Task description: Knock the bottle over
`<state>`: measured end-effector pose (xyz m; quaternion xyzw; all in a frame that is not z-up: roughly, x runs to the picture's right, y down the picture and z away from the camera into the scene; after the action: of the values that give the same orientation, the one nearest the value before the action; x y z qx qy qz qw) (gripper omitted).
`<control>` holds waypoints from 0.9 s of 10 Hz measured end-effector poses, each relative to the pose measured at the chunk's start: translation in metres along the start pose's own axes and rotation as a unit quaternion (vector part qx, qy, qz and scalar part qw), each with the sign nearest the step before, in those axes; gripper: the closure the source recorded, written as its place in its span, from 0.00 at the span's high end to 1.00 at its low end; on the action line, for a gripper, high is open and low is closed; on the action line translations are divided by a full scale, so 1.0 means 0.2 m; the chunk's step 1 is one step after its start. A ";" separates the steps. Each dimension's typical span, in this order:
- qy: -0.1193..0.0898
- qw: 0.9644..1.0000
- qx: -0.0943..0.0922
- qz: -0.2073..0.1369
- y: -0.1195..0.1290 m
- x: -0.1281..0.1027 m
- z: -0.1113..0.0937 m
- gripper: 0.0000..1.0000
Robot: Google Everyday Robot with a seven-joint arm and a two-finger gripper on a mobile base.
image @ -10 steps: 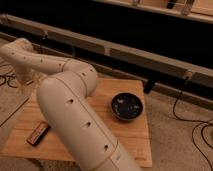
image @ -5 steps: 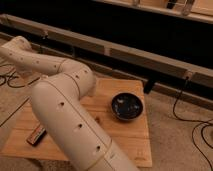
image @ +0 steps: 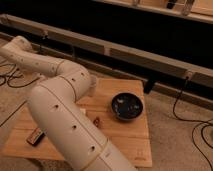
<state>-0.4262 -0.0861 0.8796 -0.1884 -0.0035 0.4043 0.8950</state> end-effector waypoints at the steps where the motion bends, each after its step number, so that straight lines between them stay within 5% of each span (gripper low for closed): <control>1: 0.000 1.000 0.005 0.003 -0.02 0.00 0.00 0.65; 4: 0.012 1.000 0.013 0.008 -0.06 0.04 0.00 0.65; 7: 0.072 0.997 0.025 0.001 -0.06 0.24 -0.05 0.65; 9: 0.124 0.992 0.030 -0.008 -0.02 0.42 -0.12 0.65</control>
<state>-0.3628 -0.0354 0.8472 -0.2096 0.1181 0.3711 0.8969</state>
